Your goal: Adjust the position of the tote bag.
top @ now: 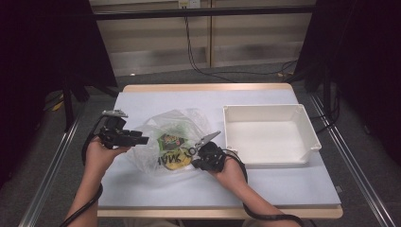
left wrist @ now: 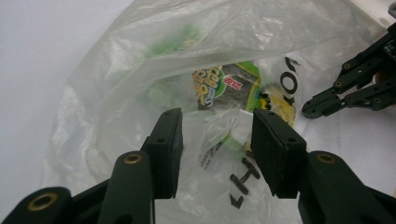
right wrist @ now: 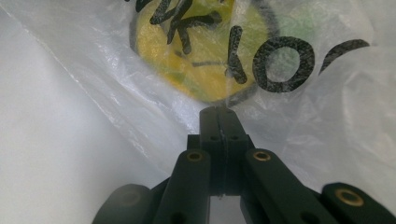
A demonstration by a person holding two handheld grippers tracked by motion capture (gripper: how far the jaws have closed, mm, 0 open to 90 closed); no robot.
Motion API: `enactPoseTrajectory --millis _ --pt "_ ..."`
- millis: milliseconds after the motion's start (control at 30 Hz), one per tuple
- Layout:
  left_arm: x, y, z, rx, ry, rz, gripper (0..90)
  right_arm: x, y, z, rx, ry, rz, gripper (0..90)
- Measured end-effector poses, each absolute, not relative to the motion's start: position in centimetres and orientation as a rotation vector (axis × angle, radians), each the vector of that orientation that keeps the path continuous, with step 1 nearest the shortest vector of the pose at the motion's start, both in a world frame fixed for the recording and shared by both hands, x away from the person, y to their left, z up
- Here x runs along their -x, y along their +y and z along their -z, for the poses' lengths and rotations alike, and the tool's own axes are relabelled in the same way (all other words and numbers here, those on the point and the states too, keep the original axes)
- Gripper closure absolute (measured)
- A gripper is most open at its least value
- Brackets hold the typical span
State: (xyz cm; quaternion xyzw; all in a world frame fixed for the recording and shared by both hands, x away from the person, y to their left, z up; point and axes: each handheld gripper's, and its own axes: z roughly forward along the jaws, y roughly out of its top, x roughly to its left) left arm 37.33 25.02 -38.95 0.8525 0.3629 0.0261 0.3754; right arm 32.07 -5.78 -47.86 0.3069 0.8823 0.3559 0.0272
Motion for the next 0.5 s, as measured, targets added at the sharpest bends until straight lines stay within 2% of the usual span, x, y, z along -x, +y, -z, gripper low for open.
enactPoseTrajectory --millis 367,433,500 --pt "-37.3 22.0 40.0 -2.227 0.877 -0.046 55.8 -32.1 -5.8 47.9 -0.947 2.724 -1.094 90.0" --pt "-37.3 21.7 40.1 -2.234 0.865 -0.054 57.1 -32.1 -5.9 47.9 -0.951 2.729 -1.103 90.0" --pt "-37.2 21.3 40.1 -2.237 0.854 -0.050 63.0 -32.0 -5.8 47.9 -0.956 2.725 -1.095 90.0"
